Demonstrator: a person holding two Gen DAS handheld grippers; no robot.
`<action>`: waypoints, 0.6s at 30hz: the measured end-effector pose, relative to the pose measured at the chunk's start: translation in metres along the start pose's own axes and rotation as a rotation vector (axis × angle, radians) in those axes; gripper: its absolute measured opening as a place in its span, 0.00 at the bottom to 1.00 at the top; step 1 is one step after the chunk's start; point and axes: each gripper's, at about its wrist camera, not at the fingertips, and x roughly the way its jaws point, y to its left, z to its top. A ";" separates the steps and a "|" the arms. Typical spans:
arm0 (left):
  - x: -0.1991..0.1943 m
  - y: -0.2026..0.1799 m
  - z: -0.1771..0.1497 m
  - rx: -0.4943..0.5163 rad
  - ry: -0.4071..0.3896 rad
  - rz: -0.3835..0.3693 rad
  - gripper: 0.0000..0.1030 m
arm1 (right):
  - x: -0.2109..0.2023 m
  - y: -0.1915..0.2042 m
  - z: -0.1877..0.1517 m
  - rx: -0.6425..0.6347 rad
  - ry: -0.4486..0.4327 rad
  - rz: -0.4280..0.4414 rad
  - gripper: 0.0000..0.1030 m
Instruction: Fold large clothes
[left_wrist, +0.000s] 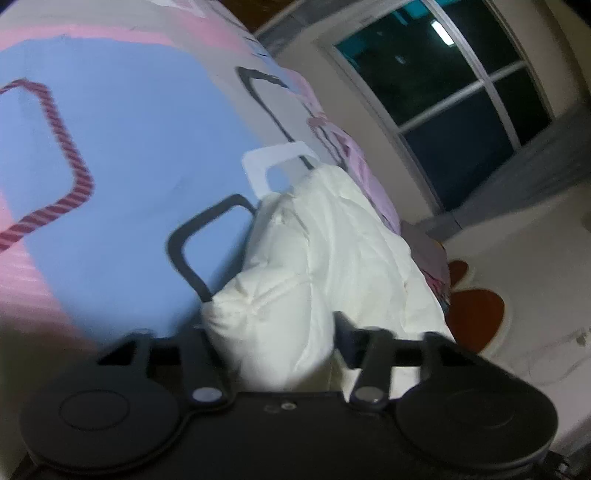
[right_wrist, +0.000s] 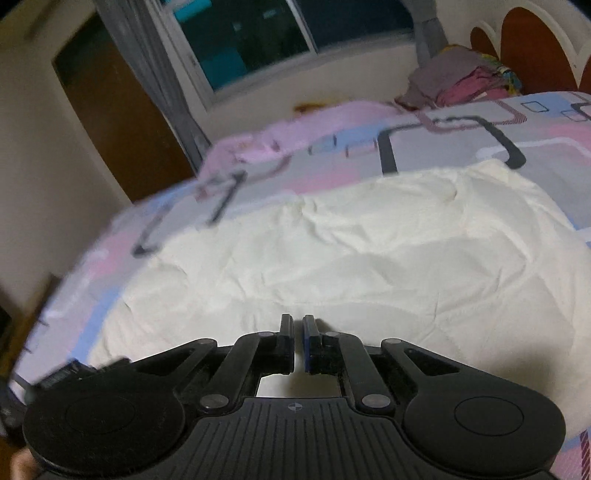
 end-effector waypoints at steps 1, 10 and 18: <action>0.000 -0.003 0.000 0.018 0.000 0.001 0.33 | 0.009 0.000 -0.003 -0.005 0.015 -0.013 0.06; -0.003 -0.016 0.003 0.127 0.015 -0.009 0.27 | 0.050 -0.018 -0.018 0.015 0.073 -0.052 0.00; -0.010 -0.026 0.010 0.191 0.013 -0.029 0.26 | 0.012 0.002 -0.009 0.009 0.016 -0.058 0.00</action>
